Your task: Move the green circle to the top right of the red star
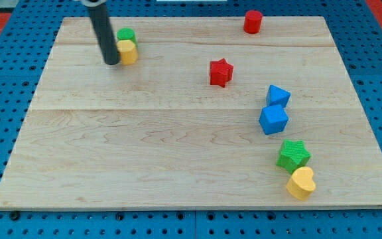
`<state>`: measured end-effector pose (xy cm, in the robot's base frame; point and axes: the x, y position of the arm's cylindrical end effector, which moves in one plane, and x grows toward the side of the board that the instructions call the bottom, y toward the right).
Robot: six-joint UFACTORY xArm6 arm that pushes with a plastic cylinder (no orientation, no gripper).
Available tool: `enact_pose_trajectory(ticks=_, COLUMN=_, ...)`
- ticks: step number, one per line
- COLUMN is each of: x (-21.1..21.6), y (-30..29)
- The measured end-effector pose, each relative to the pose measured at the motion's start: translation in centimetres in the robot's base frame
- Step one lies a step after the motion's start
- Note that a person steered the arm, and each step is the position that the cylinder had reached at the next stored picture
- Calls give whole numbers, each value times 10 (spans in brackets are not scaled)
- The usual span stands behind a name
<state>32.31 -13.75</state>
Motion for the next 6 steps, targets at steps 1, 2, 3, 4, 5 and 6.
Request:
enact_pose_trajectory(ticks=1, x=17, y=-56)
enact_pose_trajectory(ticks=2, x=-30, y=-49)
enact_pose_trajectory(ticks=3, x=-49, y=-14)
enact_pose_trajectory(ticks=4, x=-63, y=-8)
enact_pose_trajectory(ticks=5, x=-63, y=12)
enact_pose_trajectory(ticks=6, x=-87, y=23)
